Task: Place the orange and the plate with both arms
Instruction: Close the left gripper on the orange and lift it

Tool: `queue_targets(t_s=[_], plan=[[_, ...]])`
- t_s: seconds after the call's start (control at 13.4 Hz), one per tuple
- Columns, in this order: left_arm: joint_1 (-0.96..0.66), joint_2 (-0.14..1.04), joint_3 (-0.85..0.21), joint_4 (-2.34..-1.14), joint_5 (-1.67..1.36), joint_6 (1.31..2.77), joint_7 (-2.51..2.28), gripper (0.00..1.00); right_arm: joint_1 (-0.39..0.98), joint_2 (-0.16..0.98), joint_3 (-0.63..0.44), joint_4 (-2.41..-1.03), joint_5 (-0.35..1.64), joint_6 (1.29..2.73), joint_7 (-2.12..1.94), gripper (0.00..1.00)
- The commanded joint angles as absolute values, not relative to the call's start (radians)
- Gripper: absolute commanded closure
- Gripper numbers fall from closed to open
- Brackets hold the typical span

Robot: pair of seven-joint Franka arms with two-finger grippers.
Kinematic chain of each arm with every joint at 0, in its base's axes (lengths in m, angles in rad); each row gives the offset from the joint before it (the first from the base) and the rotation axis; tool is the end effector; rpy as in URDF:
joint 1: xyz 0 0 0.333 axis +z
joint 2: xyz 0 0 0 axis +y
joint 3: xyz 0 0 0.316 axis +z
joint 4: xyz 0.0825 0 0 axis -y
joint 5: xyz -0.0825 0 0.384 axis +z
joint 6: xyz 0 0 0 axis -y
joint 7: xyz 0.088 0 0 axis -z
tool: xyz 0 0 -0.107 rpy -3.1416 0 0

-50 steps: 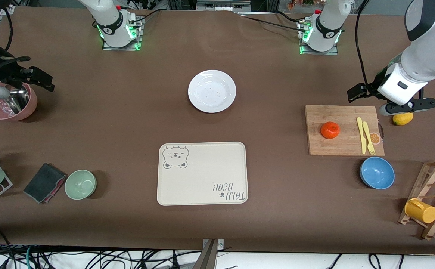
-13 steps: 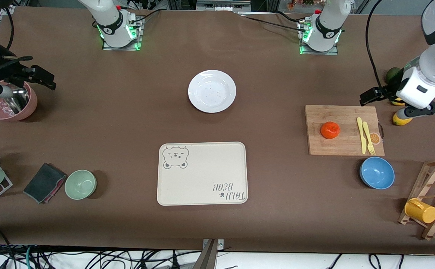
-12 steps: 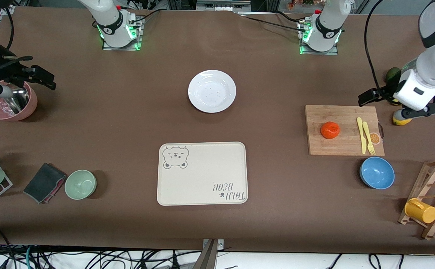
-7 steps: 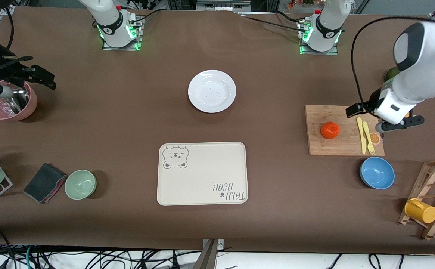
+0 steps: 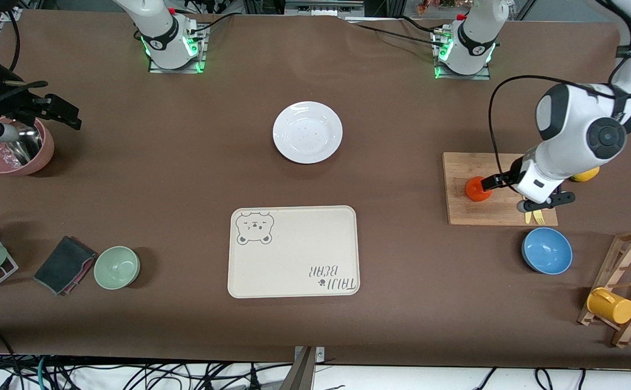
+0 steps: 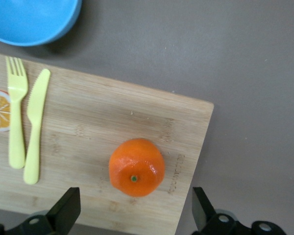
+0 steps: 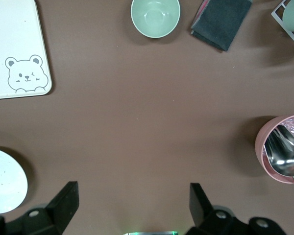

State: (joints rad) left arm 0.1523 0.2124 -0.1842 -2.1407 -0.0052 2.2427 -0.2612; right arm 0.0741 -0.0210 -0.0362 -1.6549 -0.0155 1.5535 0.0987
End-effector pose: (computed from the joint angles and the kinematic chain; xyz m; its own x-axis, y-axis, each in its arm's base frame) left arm 0.5533 -0.0169 0.2983 0.9664 0.2303 -0.1141 0.2333 -0.9723 0.0133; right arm 0.5431 0.0187 0.5951 0.9950 -0.0611 -0.0785 -0.0595 -0.9980 0.0226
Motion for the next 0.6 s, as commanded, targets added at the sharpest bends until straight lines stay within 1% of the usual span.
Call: queue_targets(t_s=[0.0, 0.52], plan=[[0.158, 0.225, -0.187, -2.212, 0.015, 2.348, -0.25, 0.0, 0.072, -0.015, -0.04, -1.632, -0.002, 1.532, 0.084, 0.0], [0.166, 0.327, -0.187, -2.229, 0.017, 2.444, -0.25, 0.0, 0.072, -0.015, -0.043, -1.632, -0.002, 1.531, 0.084, 0.0]])
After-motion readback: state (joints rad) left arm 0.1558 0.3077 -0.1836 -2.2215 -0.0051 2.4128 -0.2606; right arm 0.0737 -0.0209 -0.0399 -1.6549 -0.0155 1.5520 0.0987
